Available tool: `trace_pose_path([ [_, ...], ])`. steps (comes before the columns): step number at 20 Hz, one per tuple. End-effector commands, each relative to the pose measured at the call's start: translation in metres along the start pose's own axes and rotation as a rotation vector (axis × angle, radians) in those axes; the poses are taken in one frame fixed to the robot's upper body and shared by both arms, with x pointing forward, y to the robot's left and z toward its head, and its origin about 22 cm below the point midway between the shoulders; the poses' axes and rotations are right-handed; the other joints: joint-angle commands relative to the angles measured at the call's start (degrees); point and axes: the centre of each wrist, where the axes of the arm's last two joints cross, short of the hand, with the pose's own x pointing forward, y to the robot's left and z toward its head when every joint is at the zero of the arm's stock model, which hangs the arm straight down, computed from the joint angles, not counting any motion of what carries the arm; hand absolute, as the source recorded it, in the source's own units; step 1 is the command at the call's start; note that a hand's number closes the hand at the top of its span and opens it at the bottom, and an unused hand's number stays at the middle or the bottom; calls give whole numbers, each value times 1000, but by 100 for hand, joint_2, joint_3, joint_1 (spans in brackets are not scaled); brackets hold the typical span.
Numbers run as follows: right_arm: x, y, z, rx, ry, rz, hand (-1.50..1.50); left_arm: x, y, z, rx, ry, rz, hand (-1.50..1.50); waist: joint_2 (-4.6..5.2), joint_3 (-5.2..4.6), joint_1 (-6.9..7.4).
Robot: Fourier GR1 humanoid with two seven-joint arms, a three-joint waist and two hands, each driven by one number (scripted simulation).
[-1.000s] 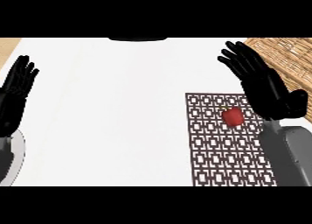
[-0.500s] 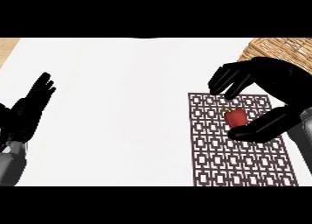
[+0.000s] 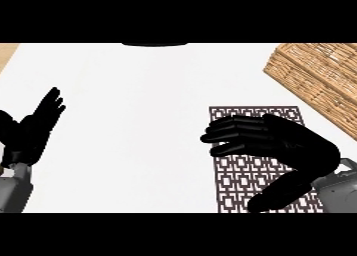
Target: Pick the bell pepper from the placemat and place it in the basket
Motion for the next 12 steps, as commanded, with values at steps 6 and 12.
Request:
trace_pose_path([
  [6,71,-82,-14,48,402,636,-150,4,4,-6,13,32,-1,0,-69,-29,-118],
  [12,98,-135,-22,143,605,643,-150,4,2,-11,3,7,8,0,6,-15,19],
])
